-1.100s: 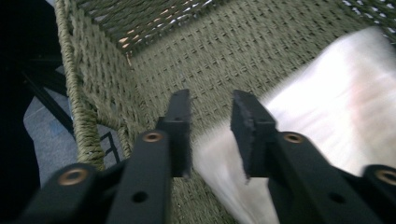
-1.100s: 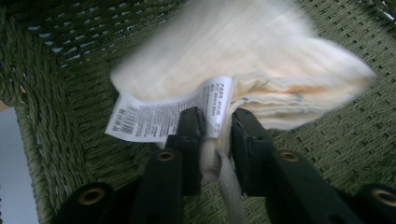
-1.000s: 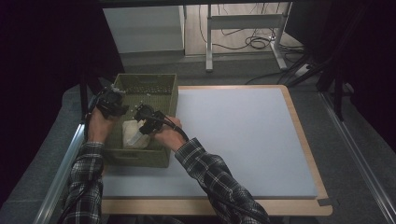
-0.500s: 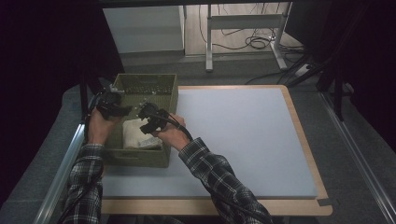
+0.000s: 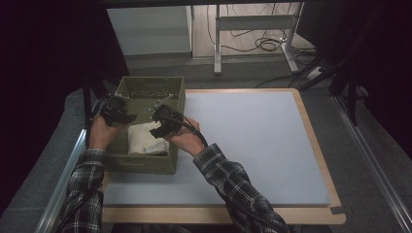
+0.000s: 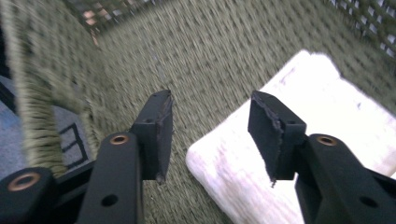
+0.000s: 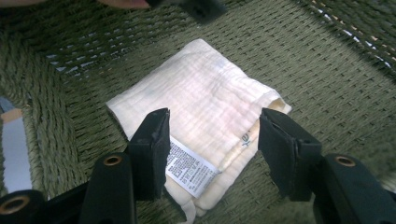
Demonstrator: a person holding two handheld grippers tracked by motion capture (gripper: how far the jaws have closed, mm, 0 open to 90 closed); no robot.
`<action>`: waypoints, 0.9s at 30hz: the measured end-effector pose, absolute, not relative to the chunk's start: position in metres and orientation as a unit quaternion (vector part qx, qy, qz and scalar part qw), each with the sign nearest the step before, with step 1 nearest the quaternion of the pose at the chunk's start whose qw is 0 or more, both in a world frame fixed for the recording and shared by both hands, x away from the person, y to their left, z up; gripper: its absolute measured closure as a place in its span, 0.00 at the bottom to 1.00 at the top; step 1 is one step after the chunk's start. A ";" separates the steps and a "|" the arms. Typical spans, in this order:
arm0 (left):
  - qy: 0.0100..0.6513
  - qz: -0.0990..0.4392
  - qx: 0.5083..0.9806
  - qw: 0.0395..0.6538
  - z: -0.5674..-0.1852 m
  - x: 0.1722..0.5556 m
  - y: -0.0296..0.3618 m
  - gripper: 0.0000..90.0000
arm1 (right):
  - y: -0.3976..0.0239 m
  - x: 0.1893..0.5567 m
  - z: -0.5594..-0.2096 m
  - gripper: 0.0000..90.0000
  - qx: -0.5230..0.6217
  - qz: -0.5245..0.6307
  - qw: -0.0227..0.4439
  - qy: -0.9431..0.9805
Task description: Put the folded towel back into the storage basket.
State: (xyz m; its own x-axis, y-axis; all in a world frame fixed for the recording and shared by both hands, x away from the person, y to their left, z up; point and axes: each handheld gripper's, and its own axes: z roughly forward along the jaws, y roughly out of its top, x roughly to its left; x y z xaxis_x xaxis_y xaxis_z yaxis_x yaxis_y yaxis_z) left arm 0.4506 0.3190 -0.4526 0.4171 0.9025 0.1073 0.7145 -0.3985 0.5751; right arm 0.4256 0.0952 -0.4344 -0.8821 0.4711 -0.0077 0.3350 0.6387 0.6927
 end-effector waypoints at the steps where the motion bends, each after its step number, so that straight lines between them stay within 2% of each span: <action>1: 0.497 0.197 0.815 0.223 -0.455 0.453 0.319 0.58 | 0.093 0.426 -0.434 0.48 0.224 0.364 0.094 0.899; 9: 0.517 0.133 0.833 0.142 -0.481 0.474 0.308 0.61 | 0.072 0.425 -0.428 0.48 0.229 0.385 0.092 0.889; 14: 0.557 0.098 0.820 0.082 -0.497 0.486 0.308 0.58 | 0.057 0.425 -0.426 0.48 0.228 0.395 0.095 0.885; 18: 0.583 0.057 0.807 0.071 -0.504 0.491 0.310 0.59 | 0.042 0.427 -0.422 0.48 0.233 0.411 0.098 0.876; 20: 0.590 0.044 0.802 0.080 -0.503 0.492 0.313 0.68 | 0.036 0.428 -0.421 0.48 0.239 0.418 0.097 0.871; 22: 0.585 0.047 0.806 0.075 -0.501 0.492 0.312 0.85 | 0.030 0.427 -0.420 0.48 0.241 0.426 0.099 0.867; 23: 0.581 0.052 0.809 0.073 -0.499 0.493 0.310 0.90 | 0.028 0.427 -0.420 0.48 0.241 0.427 0.100 0.866; 24: 0.579 0.058 0.810 0.071 -0.498 0.494 0.308 0.93 | 0.026 0.428 -0.419 0.48 0.242 0.429 0.100 0.864; 27: 0.569 0.100 0.813 0.070 -0.488 0.498 0.302 0.94 | 0.022 0.428 -0.418 0.48 0.245 0.433 0.101 0.861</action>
State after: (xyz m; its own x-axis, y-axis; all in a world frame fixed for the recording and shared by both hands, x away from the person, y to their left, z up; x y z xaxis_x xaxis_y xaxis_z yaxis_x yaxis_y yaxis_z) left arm 0.4978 0.3018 -0.4883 0.3328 0.9394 0.0830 0.9115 -0.3430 0.2272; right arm 0.4281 0.0218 -0.4182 -0.8592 0.5102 0.0380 0.3345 0.5041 0.7963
